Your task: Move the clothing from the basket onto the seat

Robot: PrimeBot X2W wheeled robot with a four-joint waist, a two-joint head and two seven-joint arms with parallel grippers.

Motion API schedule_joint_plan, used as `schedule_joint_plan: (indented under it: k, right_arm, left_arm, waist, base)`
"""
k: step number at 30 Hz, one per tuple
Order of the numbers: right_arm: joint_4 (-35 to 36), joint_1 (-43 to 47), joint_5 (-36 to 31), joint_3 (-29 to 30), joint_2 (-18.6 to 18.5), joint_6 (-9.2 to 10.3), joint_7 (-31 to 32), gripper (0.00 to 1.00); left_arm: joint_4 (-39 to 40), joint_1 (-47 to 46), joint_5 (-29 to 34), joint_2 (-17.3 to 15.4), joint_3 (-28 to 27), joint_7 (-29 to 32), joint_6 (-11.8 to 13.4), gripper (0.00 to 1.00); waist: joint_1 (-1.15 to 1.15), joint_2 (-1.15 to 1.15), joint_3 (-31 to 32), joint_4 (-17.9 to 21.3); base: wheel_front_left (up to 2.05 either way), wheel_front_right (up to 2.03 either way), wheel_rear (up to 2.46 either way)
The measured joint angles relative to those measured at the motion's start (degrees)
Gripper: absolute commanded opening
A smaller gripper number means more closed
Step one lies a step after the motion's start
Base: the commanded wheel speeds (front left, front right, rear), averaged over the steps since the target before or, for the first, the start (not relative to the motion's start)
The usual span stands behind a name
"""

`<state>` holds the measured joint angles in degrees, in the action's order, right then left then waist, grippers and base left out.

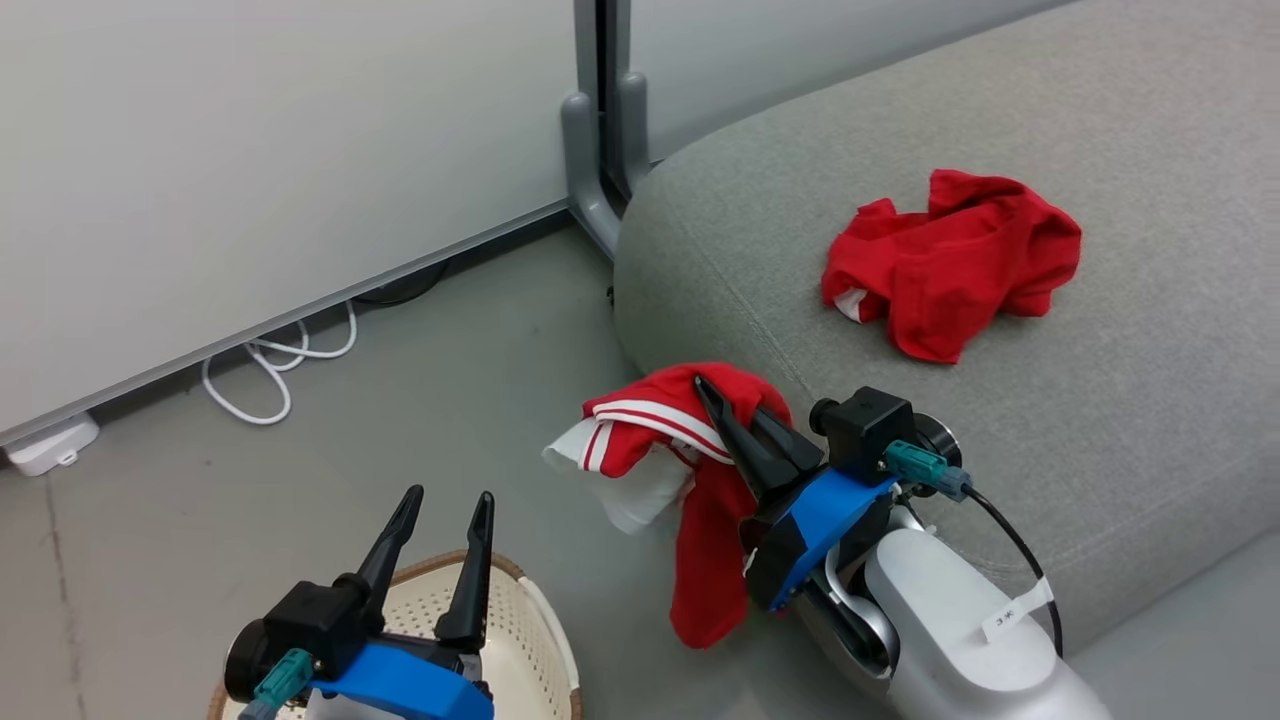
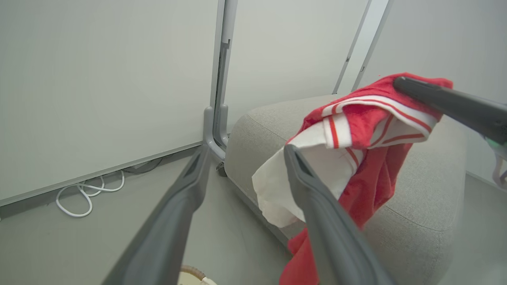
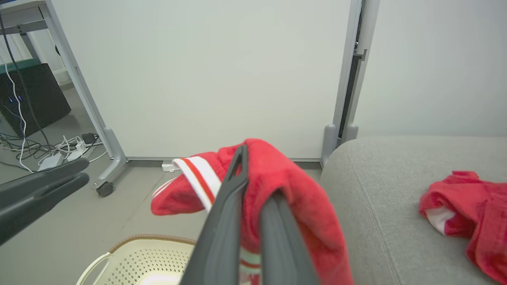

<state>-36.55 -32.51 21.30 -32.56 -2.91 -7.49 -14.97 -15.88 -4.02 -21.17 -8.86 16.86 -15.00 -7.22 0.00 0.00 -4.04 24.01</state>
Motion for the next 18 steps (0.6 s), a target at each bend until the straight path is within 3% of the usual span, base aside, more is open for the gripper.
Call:
schedule_joint_plan:
  k: [11, 18]
  right_arm:
    - [3.8, 3.0, -0.5, 1.3, 0.0, 0.00, 0.0, 0.00]
    - [5.1, 4.1, -1.4, 3.5, 0.0, 0.00, 0.0, 0.00]
  left_arm:
    - [0.0, 0.0, 0.3, -0.7, -0.5, 0.0, 0.0, 1.00]
    - [-0.2, -1.0, 0.5, -1.3, 0.7, 0.0, -0.2, 1.00]
  waist:
    - [0.00, 0.00, -1.2, 6.7]
    - [0.00, 0.00, -2.3, 7.4]
  base:
    - [0.00, 0.00, 0.00]
    - [0.00, 0.00, 0.00]
